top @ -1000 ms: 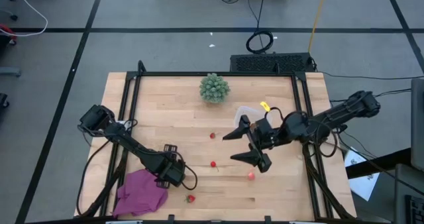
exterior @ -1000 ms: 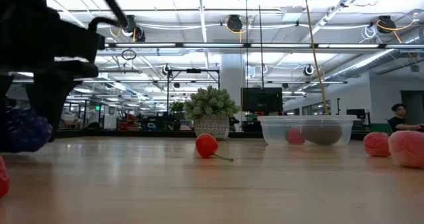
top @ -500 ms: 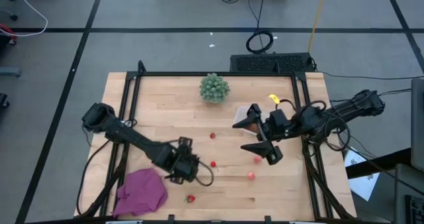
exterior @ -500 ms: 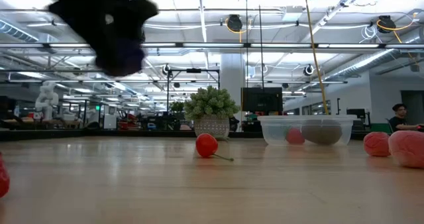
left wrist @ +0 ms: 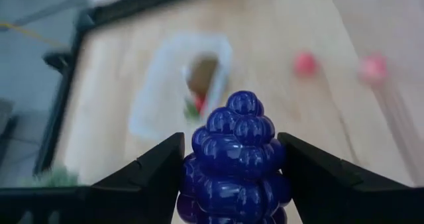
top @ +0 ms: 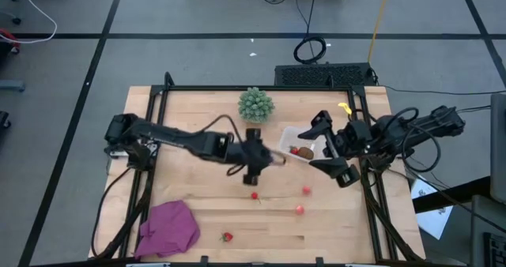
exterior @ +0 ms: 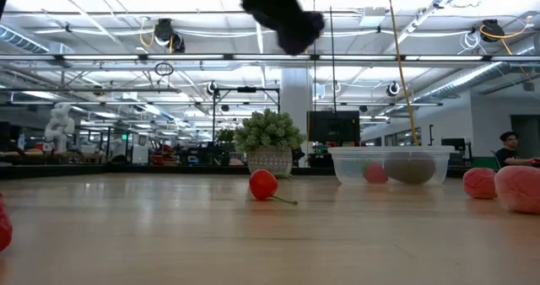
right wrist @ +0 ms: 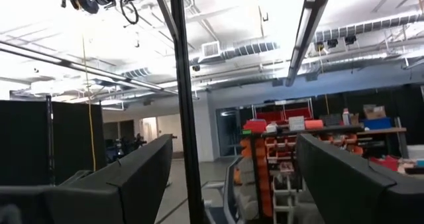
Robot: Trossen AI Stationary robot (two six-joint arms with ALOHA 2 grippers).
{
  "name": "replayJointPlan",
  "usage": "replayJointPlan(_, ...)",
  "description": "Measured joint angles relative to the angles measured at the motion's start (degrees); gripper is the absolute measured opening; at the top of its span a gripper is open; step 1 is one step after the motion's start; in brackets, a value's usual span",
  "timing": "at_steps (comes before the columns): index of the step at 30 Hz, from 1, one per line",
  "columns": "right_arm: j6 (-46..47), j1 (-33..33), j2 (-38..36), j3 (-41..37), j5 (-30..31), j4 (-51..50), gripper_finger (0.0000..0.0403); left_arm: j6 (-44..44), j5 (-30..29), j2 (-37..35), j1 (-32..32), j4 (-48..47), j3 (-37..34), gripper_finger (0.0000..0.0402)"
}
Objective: Pick and placing Produce into tupperware
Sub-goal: Put the grapes into the transparent bin
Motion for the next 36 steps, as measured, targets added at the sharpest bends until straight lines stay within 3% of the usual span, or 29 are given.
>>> replayJointPlan(7, -0.1, 0.0, -1.0, 0.0, 0.0, -1.0, 0.0311, 1.9, 5.6, 2.5, 4.3, 14.7, 0.0, 0.0239)
replayJointPlan(20, -4.6, -0.5, -3.5, 0.0, 0.0, -0.8, 0.0311, 3.3, 8.7, 14.3, 8.5, 38.2, 0.0, 0.0239)
replayJointPlan(36, -5.2, -0.7, -4.0, 0.0, 0.0, -2.8, 0.0311, -5.7, 10.7, 22.1, 11.7, 43.5, 0.0, 0.0239)
